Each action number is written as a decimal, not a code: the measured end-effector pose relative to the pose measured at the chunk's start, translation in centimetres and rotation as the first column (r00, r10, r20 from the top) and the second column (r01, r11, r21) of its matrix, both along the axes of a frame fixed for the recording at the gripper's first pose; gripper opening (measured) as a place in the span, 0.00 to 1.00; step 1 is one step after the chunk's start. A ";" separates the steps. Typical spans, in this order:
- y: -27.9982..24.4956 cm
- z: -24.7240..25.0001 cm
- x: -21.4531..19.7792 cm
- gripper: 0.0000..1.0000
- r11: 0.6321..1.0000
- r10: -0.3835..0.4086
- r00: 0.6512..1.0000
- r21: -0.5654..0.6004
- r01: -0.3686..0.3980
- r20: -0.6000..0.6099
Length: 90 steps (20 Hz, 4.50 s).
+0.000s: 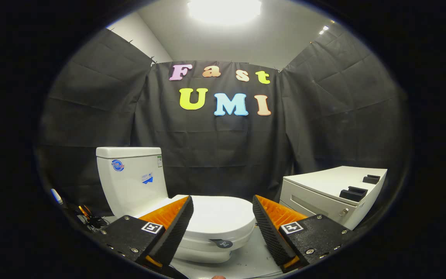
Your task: Open the toilet lid.
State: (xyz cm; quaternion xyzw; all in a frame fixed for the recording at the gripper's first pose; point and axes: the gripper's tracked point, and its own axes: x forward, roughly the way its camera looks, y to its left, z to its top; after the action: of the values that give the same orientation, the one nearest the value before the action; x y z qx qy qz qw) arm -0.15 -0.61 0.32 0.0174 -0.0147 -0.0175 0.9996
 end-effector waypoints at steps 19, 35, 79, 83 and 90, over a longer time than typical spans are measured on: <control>-0.8 -0.8 4.0 0.94 0.988 -0.022 1.000 0.154 0.021 0.008; -0.6 -9.7 8.7 0.95 0.750 -0.042 0.993 0.653 0.105 -0.112; -0.7 -25.0 11.3 0.00 0.267 0.024 0.940 0.908 0.323 -0.341; -1.0 -24.5 11.1 0.00 0.303 0.015 0.930 0.888 0.346 -0.368; -1.0 -21.0 11.2 0.00 0.366 -0.004 0.936 0.870 0.330 -0.353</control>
State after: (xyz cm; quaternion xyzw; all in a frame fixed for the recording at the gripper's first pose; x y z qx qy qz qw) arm 11.07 -1.57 -20.72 0.5634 0.1431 -0.1276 0.8036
